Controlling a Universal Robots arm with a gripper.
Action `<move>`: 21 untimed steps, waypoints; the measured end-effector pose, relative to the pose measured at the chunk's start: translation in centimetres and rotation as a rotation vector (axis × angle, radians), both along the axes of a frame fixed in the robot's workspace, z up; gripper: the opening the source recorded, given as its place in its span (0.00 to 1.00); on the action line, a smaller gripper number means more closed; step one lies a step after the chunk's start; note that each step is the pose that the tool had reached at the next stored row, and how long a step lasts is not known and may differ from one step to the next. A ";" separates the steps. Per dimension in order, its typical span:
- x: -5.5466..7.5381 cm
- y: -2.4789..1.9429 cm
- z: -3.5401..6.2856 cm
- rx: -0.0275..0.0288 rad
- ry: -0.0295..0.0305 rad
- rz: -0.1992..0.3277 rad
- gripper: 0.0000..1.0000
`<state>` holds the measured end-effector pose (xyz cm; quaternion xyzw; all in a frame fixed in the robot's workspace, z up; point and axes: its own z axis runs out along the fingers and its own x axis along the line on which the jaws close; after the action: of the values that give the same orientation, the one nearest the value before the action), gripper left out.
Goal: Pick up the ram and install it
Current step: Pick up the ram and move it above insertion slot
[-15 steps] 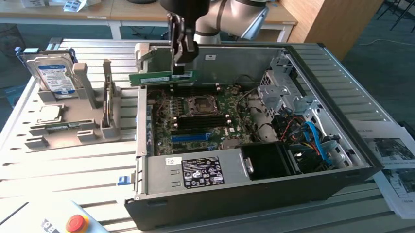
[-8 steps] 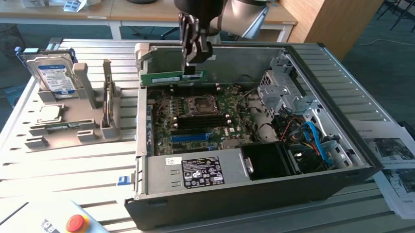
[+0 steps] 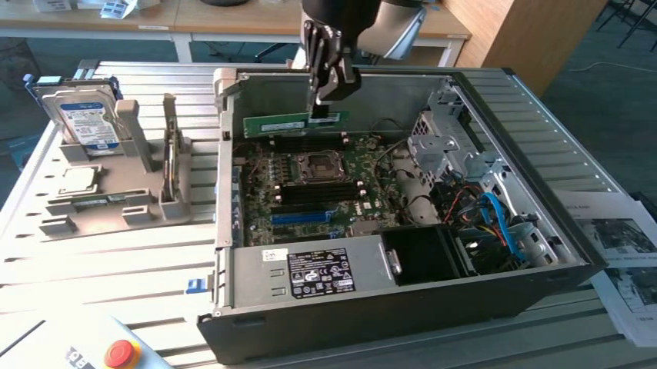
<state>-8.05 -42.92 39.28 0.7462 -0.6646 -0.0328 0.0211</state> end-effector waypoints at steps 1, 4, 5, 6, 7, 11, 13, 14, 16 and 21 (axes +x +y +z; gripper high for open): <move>0.3 -0.01 0.00 0.0000 0.0000 0.001 0.12; 1.2 -0.04 0.00 0.0000 0.0000 0.003 0.12; 1.5 -0.05 0.00 -0.0001 0.0001 0.003 0.12; 1.8 -0.06 0.00 0.0000 0.0000 0.004 0.12; 2.1 -0.08 0.00 -0.0001 0.0000 0.004 0.12; 2.8 -0.09 0.00 0.0000 0.0000 0.006 0.12; 2.8 -0.09 0.00 0.0000 0.0000 0.006 0.12; 2.8 -0.08 0.00 0.0000 0.0000 0.006 0.12; 2.8 -0.09 0.00 0.0000 0.0001 0.006 0.12; 2.8 -0.08 -0.02 0.0000 0.0000 -0.028 0.12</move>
<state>-5.21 -43.00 39.26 0.7370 -0.6748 -0.0331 0.0206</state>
